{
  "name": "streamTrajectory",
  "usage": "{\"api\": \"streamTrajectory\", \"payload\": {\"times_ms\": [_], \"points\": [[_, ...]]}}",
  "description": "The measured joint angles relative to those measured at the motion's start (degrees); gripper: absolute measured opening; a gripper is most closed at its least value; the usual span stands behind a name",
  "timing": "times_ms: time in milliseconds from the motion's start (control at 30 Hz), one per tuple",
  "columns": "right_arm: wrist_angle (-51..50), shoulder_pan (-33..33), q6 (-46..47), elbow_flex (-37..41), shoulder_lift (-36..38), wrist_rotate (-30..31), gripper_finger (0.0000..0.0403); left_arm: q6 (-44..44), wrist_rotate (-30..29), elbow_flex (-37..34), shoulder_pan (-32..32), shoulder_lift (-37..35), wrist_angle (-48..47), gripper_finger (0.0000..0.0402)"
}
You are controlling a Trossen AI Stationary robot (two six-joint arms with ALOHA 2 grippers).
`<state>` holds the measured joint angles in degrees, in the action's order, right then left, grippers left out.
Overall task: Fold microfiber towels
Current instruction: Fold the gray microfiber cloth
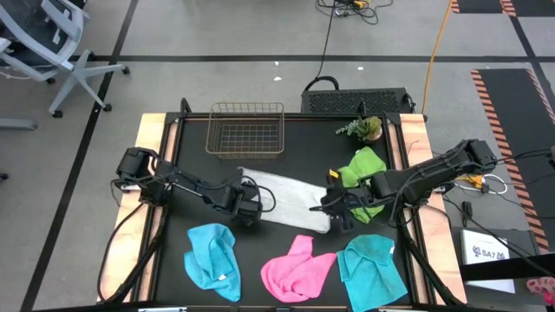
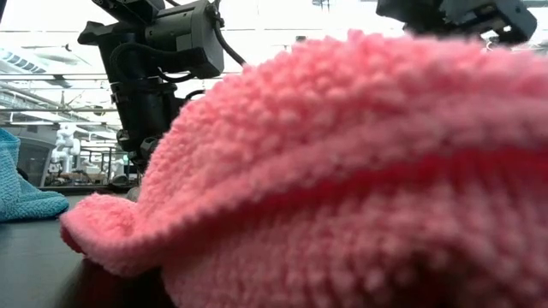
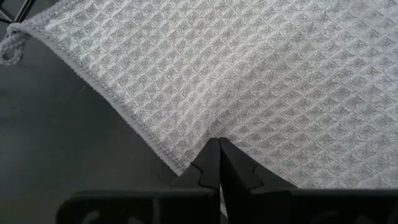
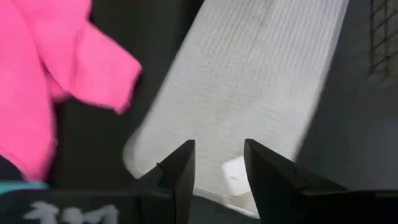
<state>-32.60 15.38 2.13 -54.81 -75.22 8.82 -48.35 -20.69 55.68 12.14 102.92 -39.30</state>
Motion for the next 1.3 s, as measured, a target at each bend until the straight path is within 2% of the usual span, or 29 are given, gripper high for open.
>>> {"api": "streamTrajectory", "payload": {"times_ms": [67, 200, 300, 467, 600, 767, 933, 1300], "points": [[1.0, 0.0, 4.4, 0.1, 0.0, -1.3, 0.0125, -0.1, 0.0, 0.0, 0.0, 0.0, 0.0, 0.0004], [7.0, 0.4, 7.2, 2.9, 0.0, -1.7, 0.0113, 0.0, 0.1, 0.0, 0.0, 0.0, 0.0, 0.0002], [13.2, 0.6, 11.7, 6.7, 0.0, -5.1, 0.0097, 0.0, 0.1, 0.0, 0.0, 0.0, 0.0, 0.0003], [22.2, 0.8, 20.1, 13.8, 0.0, -9.2, 0.0048, 0.0, 0.5, 0.0, 0.0, 0.0, 0.0, 0.0004], [32.2, 0.8, 23.1, 18.9, 0.0, -9.5, 0.0006, -0.1, 0.6, 0.0, 0.0, 0.0, 0.0, 0.0002], [42.4, 0.8, 28.3, 24.6, -0.1, -9.0, 0.0003, -0.1, 0.7, 0.0, 0.0, 0.0, 0.0, 0.0003], [43.1, 0.8, 30.2, 26.4, -2.2, -9.0, 0.0001, -0.3, 0.8, 0.0, 0.0, 0.0, 0.0, 0.0004], [48.0, 0.7, 27.8, 26.3, -12.6, -8.9, 0.0, -1.9, 1.0, 0.0, 0.0, 0.0, 0.1, 0.0002]]}}
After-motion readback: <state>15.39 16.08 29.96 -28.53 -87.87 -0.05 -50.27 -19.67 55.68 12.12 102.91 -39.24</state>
